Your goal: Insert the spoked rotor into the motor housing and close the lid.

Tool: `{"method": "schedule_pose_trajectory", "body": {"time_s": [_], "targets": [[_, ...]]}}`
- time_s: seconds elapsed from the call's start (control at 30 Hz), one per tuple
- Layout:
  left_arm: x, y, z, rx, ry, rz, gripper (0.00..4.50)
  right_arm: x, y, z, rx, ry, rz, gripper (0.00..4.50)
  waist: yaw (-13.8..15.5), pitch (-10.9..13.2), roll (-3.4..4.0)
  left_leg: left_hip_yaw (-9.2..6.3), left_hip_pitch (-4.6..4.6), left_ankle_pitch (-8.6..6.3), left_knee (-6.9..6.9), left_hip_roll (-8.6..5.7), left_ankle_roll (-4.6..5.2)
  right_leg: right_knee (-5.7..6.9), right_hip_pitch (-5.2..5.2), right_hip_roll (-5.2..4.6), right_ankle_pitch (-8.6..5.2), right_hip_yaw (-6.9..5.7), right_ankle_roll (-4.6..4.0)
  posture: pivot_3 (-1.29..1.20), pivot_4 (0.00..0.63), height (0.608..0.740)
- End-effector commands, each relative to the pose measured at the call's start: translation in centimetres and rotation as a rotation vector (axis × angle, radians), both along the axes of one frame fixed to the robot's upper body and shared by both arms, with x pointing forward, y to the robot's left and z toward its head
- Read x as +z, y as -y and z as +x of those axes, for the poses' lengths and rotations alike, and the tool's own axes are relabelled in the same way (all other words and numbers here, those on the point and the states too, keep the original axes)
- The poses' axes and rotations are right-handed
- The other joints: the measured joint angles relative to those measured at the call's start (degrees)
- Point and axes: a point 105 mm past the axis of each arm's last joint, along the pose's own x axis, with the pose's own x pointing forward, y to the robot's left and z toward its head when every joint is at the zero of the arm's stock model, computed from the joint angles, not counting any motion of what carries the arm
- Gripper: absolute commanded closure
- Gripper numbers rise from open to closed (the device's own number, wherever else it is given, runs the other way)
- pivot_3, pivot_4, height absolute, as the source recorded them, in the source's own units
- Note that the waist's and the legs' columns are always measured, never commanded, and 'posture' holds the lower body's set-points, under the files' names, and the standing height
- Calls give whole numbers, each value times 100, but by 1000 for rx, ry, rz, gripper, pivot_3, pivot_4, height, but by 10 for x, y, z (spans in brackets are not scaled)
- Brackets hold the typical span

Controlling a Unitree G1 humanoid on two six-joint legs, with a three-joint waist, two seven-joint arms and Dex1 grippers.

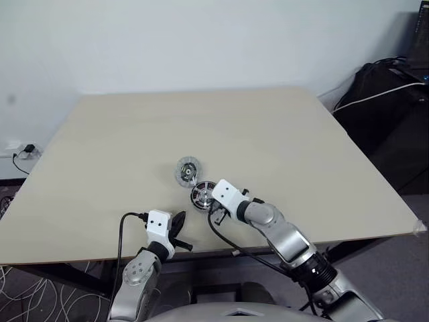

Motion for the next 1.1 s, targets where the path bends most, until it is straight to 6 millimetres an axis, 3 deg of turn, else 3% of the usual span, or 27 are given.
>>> {"method": "schedule_pose_trajectory", "body": {"time_s": [0.03, 0.1, 0.23, 0.33, 0.5, 0.73, 0.8, 0.9, 0.93, 1.03, 1.1], "targets": [[14, 2, 5, -6, 54, -15, 4500, 22, -18, -2, -60, -142, 260, 4468, -21, -1, -4, -2, 0, 1, -2, 7, -1, 1, -2, 6, 0, 2, -2, 0, 0, 740], [14, 2, 5, -7, 53, -16, 4500, 19, -19, -4, -125, -268, 335, 4468, -16, 0, -3, -2, 0, 0, -3, 14, -1, 2, -4, 12, 0, 3, -9, 0, 0, 740], [13, 2, 5, -9, 50, -18, 4500, 21, -18, -5, -118, -281, 323, 4468, 5, -1, -2, -2, 0, -1, 0, 2, 0, 1, 0, 1, 2, 2, -7, 0, 0, 740], [13, 2, 4, -10, 49, -19, 4500, 28, -24, -10, -112, -362, 436, 4468, 1, -1, -2, -2, 1, -1, 2, 0, 0, 1, 0, 0, 4, 2, -5, 0, 0, 740], [13, 2, 4, -10, 47, -18, 4500, 32, -16, 3, -72, -86, 257, 4468, -2, 0, 0, -1, 0, -1, 1, 0, 0, 1, -2, 0, 3, 1, -5, 0, 0, 740], [12, 2, 4, -13, 47, -16, 4500, 41, -24, -3, 68, 109, 216, 4468, -22, -1, -1, 0, 1, 0, 1, 4, -1, 1, -1, 3, 3, 0, -4, 0, 0, 740], [12, 2, 4, -14, 46, -15, 4500, 34, -24, -6, 92, 101, 186, 4468, -13, -1, -2, 0, 1, 0, 1, 3, -1, 0, 0, 3, 3, 0, -4, 0, 0, 740], [12, 2, 4, -16, 46, -13, 4500, 30, -27, -13, 46, -82, 314, 4468, 5, -3, -6, -1, 2, 0, 3, 2, -1, 0, 3, 3, 4, 0, -4, 0, 0, 740], [12, 2, 4, -16, 46, -13, 4500, 25, -25, -12, 33, -98, 284, 4468, 7, -2, -4, -3, 2, 0, 4, 3, -1, 0, 4, 3, 4, 0, -4, 0, 0, 740], [12, 2, 4, -16, 45, -12, 4500, 16, -18, -10, 55, -40, 150, 4468, 24, -3, -5, -3, 1, 0, 8, 0, 0, 1, 6, 1, 4, 1, -4, 0, 0, 740], [12, 2, 4, -17, 44, -11, 4500, 21, -25, -15, 102, -36, 185, 4468, 22, -3, -5, 0, 1, 0, 10, -3, 1, 0, 7, -2, 4, 1, -3, 0, 0, 740]]}}
